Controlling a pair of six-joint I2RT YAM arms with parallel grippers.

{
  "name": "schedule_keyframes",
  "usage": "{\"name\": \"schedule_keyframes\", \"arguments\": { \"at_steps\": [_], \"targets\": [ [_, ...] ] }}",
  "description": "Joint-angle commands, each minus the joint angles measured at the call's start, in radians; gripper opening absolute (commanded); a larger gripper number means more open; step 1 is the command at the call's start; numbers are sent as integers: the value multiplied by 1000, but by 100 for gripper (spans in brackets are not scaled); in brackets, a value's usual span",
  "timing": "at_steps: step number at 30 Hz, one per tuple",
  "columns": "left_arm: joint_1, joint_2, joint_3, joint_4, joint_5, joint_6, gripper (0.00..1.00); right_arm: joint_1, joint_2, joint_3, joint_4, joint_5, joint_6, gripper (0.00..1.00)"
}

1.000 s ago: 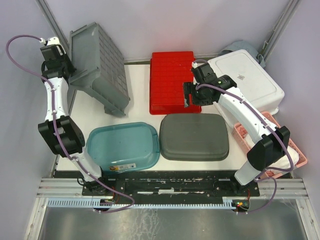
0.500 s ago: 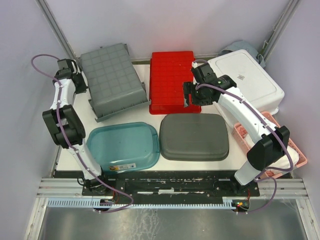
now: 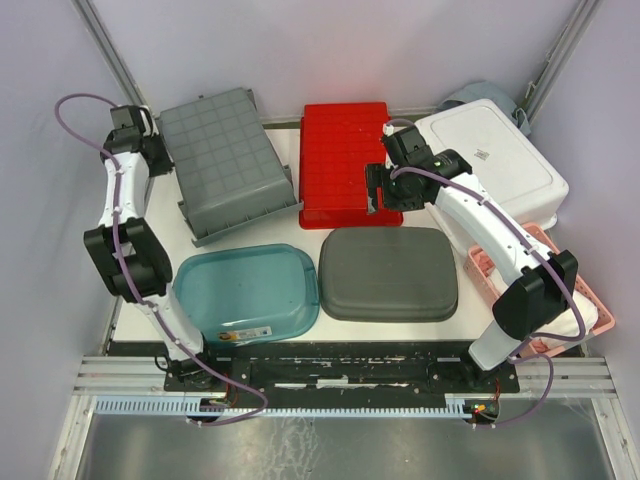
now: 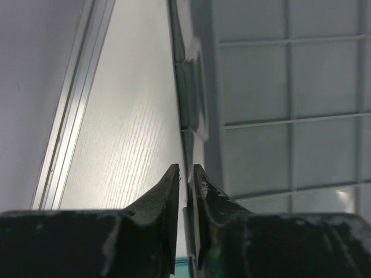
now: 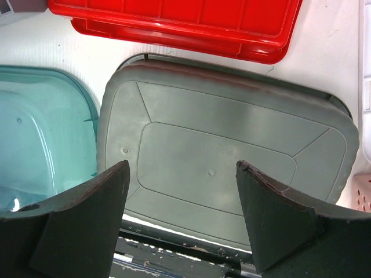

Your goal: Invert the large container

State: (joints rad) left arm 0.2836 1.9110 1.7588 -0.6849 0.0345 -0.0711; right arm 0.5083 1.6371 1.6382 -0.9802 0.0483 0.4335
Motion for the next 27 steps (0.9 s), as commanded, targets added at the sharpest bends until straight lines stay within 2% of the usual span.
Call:
{"name": "schedule_keyframes", "arguments": {
  "at_steps": [1,4,9,14,16,21,24,27],
  "targets": [
    [-40,-125,130,-15,-12,-25,27,-2,-1,52,36,4,9,83],
    [-83,-164,166,-18,-18,-40,38,-3,-3,57,40,19,7,83],
    [-246,-202,204,-17,-164,2,51,-3,-25,73,37,125,4,85],
    [-422,-181,262,3,-189,-63,52,-9,-90,53,49,318,-1,87],
    [-487,-147,291,18,-193,-104,52,-20,-122,31,58,364,-10,91],
    [-635,-2,409,14,-207,-166,53,-55,-164,10,58,366,-62,92],
    [-683,94,467,1,-235,-194,52,-74,-172,8,39,369,-76,92],
    [-714,146,457,-3,-248,-214,49,-85,-187,-10,37,368,-76,92]
  ]
}}
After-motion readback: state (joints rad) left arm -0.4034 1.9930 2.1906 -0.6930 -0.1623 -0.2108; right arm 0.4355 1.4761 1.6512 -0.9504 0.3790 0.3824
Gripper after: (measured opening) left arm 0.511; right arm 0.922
